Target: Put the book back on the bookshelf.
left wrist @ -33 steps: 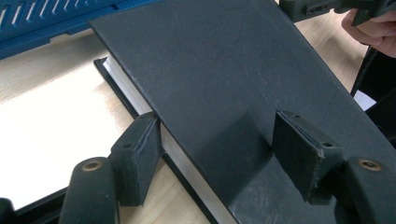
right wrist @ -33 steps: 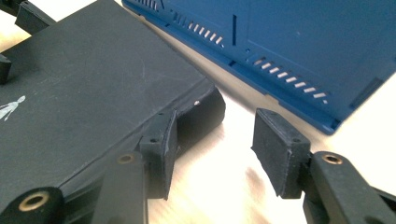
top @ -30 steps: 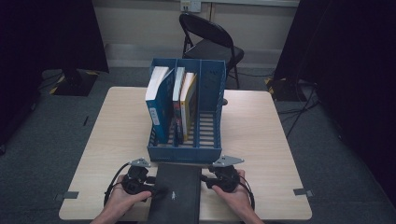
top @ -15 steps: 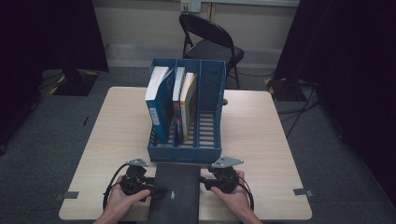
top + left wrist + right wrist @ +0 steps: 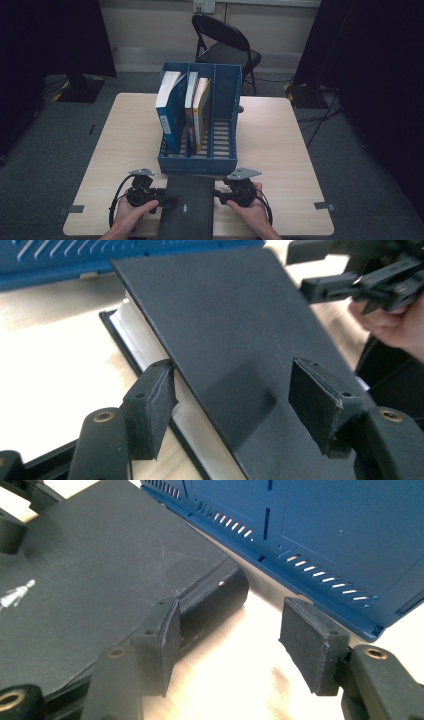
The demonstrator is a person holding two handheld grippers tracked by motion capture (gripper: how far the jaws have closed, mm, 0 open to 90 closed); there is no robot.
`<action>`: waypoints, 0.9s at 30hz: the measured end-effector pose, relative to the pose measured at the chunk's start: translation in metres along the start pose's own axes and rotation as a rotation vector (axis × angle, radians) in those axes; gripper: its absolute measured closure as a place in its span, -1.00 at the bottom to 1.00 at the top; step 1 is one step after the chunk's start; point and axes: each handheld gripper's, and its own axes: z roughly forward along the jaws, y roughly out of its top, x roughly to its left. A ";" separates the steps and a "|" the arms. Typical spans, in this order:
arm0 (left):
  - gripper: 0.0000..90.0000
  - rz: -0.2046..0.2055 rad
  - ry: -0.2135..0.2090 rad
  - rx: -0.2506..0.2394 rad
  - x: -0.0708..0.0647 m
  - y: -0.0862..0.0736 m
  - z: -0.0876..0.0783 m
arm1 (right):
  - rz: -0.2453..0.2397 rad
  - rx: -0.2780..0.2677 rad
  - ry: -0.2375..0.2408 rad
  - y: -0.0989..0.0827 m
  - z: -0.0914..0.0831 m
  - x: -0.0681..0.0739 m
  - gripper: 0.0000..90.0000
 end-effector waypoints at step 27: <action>-0.15 -0.042 0.049 -0.022 0.001 0.003 0.001 | 0.015 -0.002 0.006 -0.002 -0.002 0.000 -0.10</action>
